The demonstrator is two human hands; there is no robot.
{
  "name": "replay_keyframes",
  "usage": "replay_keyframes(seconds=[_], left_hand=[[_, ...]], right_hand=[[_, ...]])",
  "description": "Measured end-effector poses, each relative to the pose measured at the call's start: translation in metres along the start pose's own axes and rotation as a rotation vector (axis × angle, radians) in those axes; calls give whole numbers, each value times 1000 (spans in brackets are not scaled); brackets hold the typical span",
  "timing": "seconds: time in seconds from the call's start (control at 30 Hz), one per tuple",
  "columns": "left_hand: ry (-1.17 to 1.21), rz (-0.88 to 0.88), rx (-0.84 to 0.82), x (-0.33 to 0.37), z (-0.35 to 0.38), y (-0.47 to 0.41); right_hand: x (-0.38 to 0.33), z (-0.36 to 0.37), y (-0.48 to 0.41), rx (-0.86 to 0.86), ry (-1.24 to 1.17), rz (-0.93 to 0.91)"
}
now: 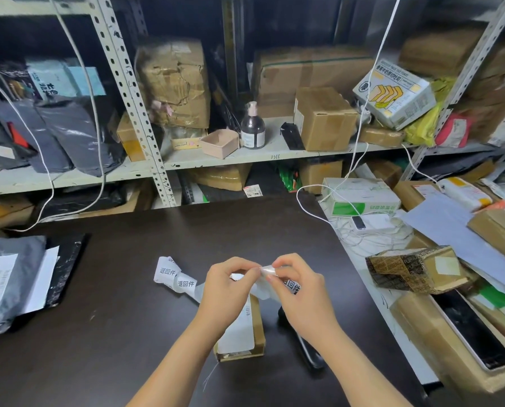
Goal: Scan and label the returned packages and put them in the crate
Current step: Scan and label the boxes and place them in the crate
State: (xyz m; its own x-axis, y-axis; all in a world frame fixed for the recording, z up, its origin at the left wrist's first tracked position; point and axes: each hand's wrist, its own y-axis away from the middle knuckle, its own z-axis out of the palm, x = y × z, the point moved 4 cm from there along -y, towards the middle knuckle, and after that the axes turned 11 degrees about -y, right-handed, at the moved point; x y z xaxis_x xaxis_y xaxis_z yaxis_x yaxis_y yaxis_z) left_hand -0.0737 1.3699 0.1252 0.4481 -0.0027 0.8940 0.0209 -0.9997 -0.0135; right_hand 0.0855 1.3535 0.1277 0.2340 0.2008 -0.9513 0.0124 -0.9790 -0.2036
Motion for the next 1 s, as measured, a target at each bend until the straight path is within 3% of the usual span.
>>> replay_keyframes(seconds=[0.23,0.5,0.77,0.87,1.0], left_hand=[[113,-122,126,-1,1,-17],[49,14,412,8,-13,-26],[96,-59,360,-7,-22,-16],[143,-111,313,-15,-24,-12],[246,-174,247,-28,-27,-5]], right_hand=[[16,-2,-13,-43,-49,96],[57,-13,-53,53,-49,237],[95,-18,-135,285,78,324],[109,-13,-150,227,93,443],[105,-13,-143,152,332,517]])
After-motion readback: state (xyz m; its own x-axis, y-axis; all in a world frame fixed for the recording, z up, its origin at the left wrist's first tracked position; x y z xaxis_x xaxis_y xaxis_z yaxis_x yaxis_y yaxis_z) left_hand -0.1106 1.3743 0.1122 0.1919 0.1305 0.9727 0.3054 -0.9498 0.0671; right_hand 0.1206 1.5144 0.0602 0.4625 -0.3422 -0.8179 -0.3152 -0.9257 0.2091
